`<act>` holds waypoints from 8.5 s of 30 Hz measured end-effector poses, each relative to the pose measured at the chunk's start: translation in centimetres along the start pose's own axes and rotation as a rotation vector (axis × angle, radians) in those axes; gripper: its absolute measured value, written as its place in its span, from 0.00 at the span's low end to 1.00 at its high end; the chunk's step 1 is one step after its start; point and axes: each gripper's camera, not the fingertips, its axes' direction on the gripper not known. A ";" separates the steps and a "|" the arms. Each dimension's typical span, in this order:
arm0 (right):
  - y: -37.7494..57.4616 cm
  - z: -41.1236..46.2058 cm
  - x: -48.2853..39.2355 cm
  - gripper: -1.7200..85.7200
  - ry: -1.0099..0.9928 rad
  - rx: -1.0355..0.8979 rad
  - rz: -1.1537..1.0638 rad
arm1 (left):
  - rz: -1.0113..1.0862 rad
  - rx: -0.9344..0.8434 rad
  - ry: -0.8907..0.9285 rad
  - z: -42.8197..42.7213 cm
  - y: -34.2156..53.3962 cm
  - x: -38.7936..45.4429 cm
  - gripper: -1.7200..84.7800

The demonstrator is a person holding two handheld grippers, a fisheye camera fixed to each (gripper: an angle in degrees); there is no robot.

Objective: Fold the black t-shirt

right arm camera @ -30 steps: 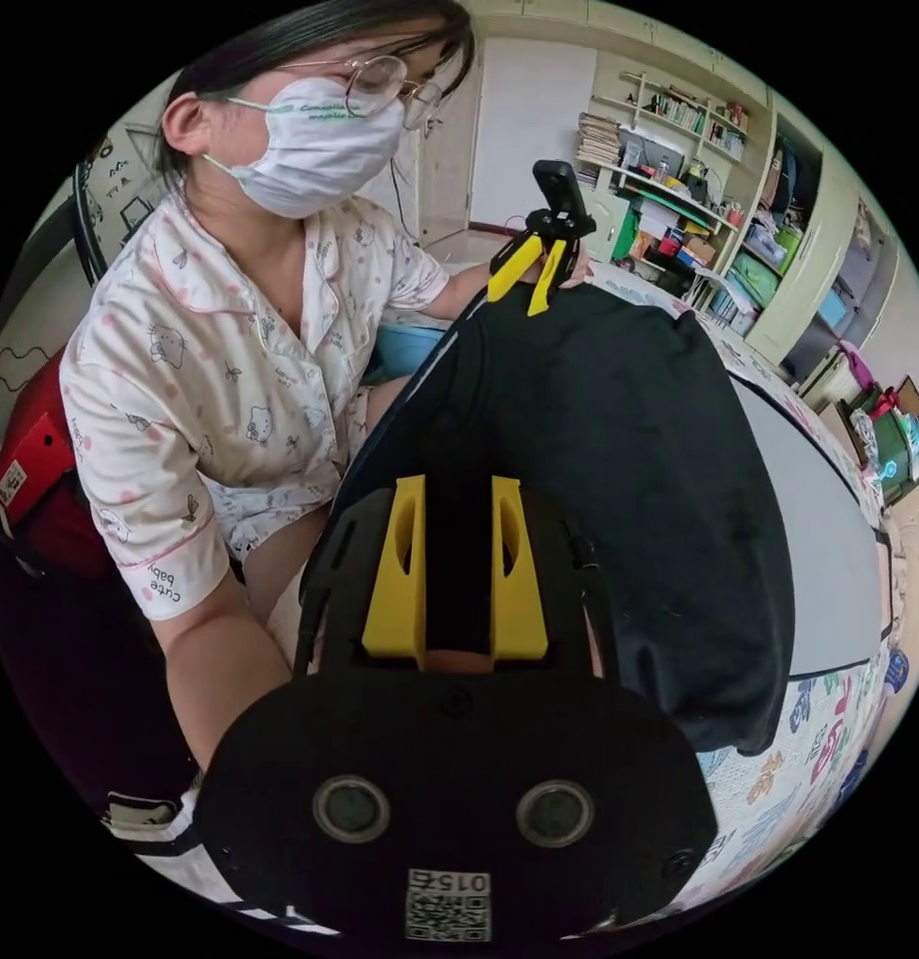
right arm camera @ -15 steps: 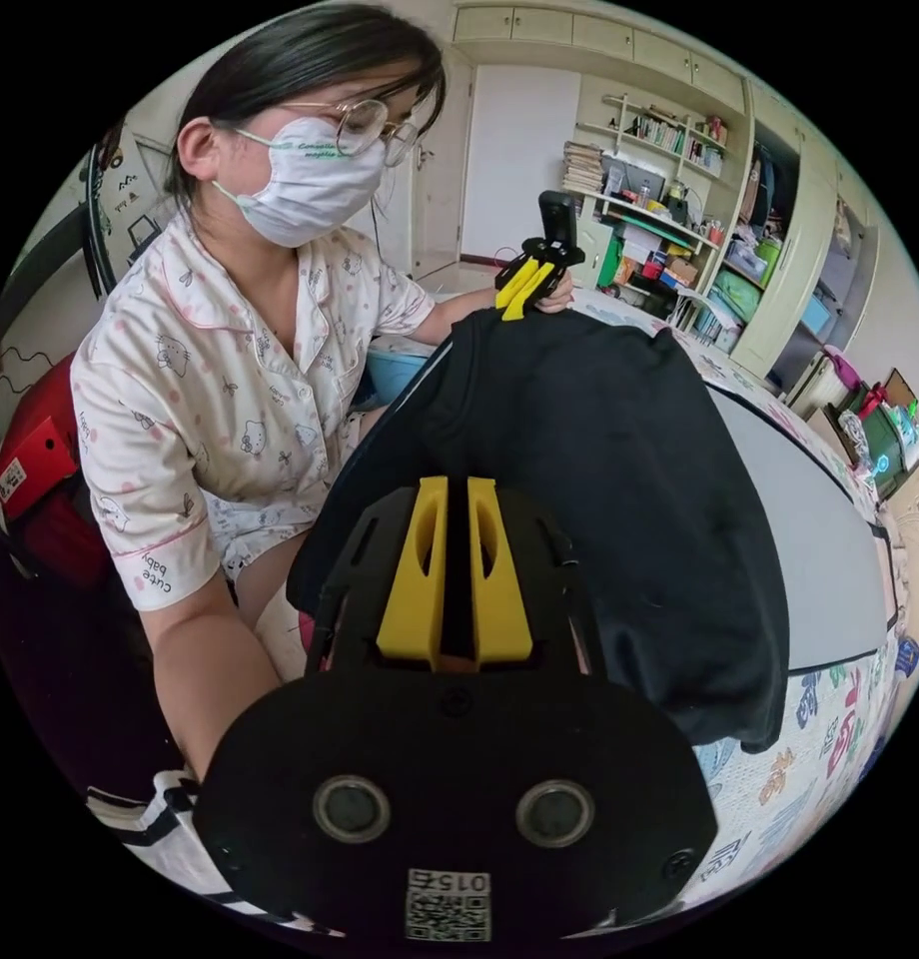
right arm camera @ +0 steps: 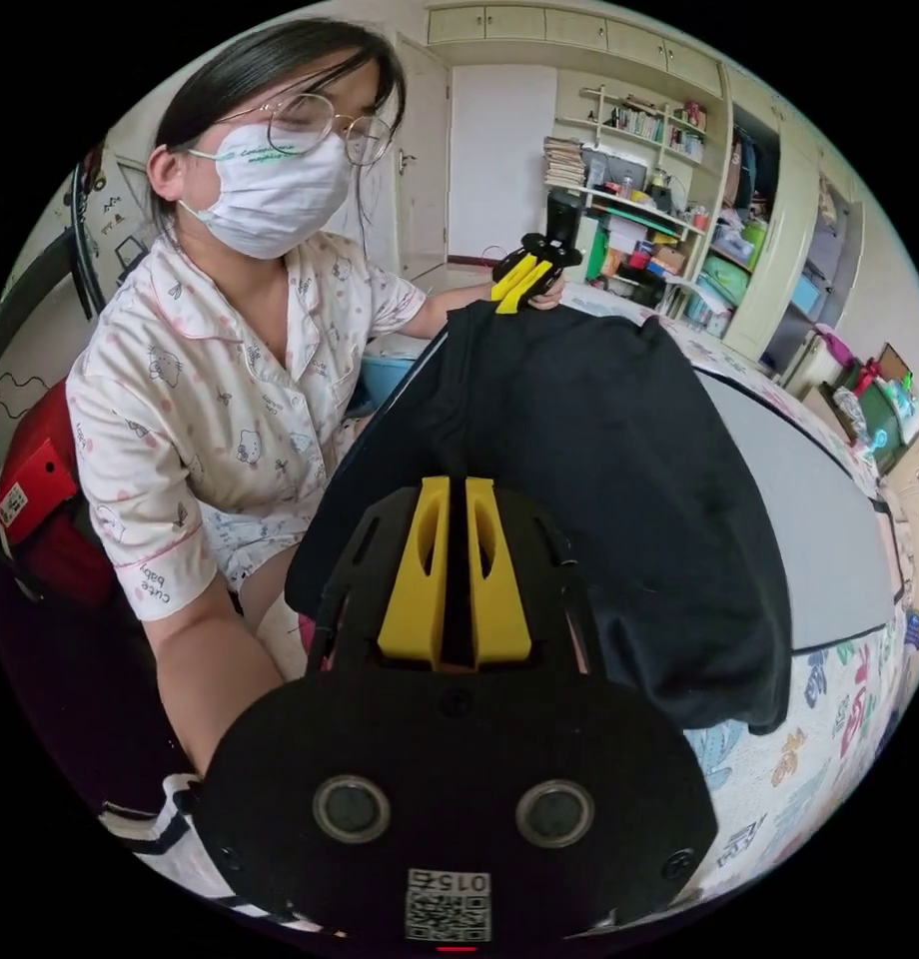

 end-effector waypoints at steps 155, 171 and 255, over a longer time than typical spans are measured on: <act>3.1 -1.0 3.0 0.15 0.578 0.044 0.345 | -0.501 -0.267 -0.901 36.2 -0.6 -38.8 0.16; -2.1 -7.5 11.1 0.01 0.810 0.063 0.660 | -0.635 0.186 -0.767 29.7 -9.5 -37.6 0.04; -30.4 57.9 55.1 0.02 0.624 -0.124 0.701 | -0.895 -0.127 -1.185 -7.8 -7.8 -11.3 0.03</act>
